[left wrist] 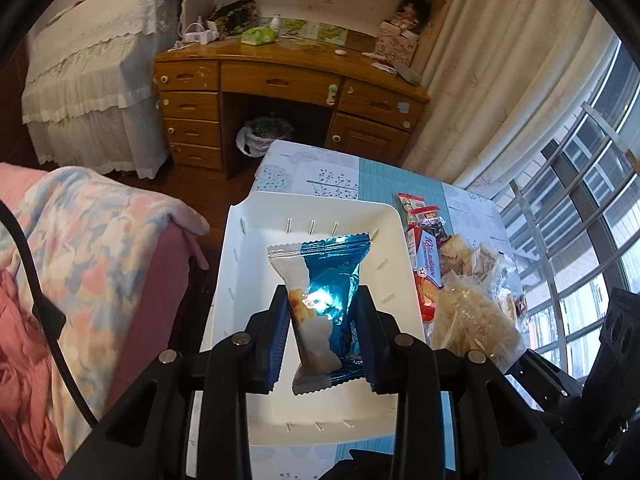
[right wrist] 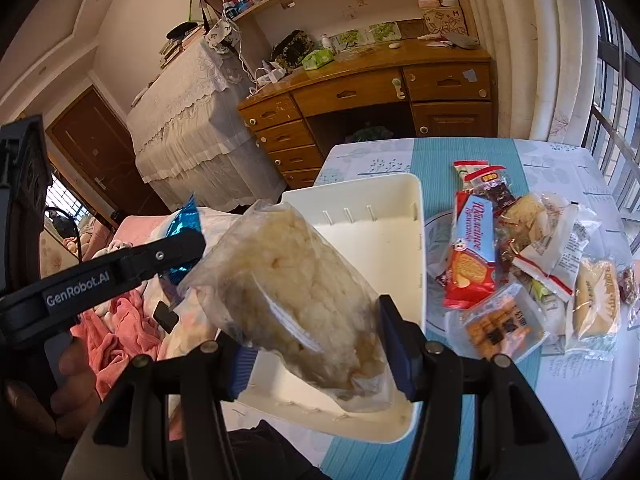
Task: Organize snacks
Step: 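Carry both snacks over the white tray and open both tools to drop them, then withdraw both open tools from the white tray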
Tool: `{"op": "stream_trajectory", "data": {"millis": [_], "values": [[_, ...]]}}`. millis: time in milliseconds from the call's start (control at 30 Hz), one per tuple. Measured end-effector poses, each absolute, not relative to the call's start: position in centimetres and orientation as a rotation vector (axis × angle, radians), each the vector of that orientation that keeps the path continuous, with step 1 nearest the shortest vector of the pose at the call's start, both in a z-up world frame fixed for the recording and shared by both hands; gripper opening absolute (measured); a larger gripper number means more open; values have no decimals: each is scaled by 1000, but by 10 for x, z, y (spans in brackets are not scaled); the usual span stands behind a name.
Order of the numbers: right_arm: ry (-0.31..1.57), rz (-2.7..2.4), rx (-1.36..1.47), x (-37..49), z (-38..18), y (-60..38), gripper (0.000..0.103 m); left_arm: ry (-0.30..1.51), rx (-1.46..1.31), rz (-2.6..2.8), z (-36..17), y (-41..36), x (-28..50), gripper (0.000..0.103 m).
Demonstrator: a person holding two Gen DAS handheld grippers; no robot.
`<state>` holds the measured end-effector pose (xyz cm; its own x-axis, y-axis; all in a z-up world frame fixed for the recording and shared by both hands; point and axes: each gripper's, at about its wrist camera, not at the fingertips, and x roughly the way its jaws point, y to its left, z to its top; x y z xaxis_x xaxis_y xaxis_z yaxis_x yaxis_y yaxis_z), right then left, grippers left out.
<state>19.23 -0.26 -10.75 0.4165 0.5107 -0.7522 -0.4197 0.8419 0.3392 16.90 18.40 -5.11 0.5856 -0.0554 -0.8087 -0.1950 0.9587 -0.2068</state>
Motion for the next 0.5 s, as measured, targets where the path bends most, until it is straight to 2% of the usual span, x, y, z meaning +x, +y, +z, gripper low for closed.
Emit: {"op": "stream_trajectory", "data": {"millis": [100,167,233,333,400,500], "values": [[990,576,113,185,-112,7,57,956,-264,50,-55,189,170,33],[1002,571,127,179,-116,13,58,975,-246,34,-58,191,171,43],[1008,560,138,176,-119,15,58,983,-230,21,-60,191,170,65],[1013,535,145,171,-121,19,62,987,-212,4,-61,193,170,76],[1009,517,149,169,-120,18,69,996,-202,-4,-60,194,170,77],[979,496,147,165,-112,16,70,1004,-194,-20,-59,193,173,77]]}}
